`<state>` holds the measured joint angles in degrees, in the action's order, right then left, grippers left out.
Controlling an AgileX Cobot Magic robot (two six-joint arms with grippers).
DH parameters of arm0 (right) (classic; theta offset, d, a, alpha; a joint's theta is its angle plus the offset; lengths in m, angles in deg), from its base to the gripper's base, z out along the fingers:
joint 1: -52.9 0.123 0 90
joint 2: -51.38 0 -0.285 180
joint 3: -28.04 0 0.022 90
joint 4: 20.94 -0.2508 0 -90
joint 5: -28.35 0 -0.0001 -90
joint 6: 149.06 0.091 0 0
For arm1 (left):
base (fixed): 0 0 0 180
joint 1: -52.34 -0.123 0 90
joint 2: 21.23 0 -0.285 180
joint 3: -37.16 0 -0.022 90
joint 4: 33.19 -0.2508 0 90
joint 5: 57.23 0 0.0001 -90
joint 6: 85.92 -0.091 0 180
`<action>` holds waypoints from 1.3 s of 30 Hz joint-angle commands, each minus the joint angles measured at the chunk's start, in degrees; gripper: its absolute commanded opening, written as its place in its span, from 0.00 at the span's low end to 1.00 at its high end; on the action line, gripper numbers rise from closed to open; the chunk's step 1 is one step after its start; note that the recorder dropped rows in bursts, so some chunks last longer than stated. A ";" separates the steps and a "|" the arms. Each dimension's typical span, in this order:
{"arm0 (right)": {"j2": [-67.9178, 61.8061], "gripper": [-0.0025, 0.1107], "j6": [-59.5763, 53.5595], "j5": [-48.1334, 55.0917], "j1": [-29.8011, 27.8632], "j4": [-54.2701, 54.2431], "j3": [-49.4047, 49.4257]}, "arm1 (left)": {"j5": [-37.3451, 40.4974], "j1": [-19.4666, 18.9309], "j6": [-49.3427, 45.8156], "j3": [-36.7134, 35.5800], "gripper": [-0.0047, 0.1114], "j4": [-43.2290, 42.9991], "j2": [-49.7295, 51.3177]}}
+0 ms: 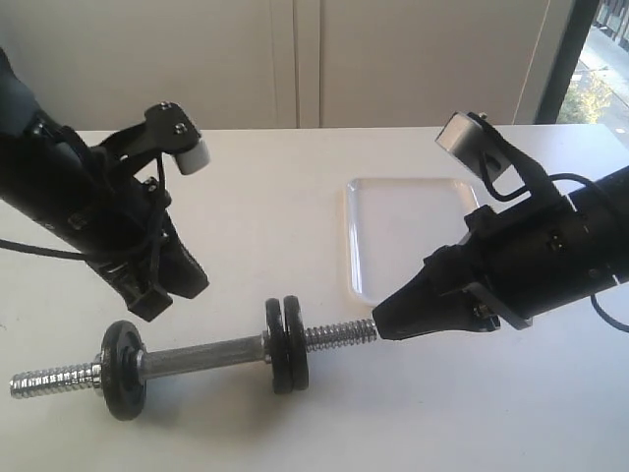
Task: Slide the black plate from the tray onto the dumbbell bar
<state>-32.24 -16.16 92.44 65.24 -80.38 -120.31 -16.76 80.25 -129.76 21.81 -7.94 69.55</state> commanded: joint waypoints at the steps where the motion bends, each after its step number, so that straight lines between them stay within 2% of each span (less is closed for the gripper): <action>1: 0.42 0.02 -0.69 -0.12 -0.39 -0.16 -0.48 | 3.06 0.16 8.61 -0.06 0.04 -1.96 -5.33; 5: 0.42 0.02 -0.69 -0.12 -0.39 -0.16 -0.48 | 4.32 0.16 11.21 -0.06 0.04 -3.01 -9.29; 14: 0.42 0.02 -0.69 -0.01 -0.39 -0.16 -0.48 | 5.57 0.16 21.66 -0.06 0.04 -12.33 -18.21; 24: 1.03 0.02 -0.69 -0.83 -0.39 -0.16 -0.48 | 7.34 0.16 27.40 -0.11 0.04 -17.61 -26.43; 32: 10.67 0.02 0.14 -12.12 -0.39 4.39 0.24 | 9.77 0.16 36.87 -0.98 0.04 -25.26 -34.50; 39: 21.39 0.02 5.61 -22.59 -0.39 12.40 2.76 | 7.72 0.16 45.46 -7.27 0.04 -32.05 -45.36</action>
<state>-14.35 -12.60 73.38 65.24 -70.99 -118.59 -8.49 80.25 -88.12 16.89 -37.76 28.06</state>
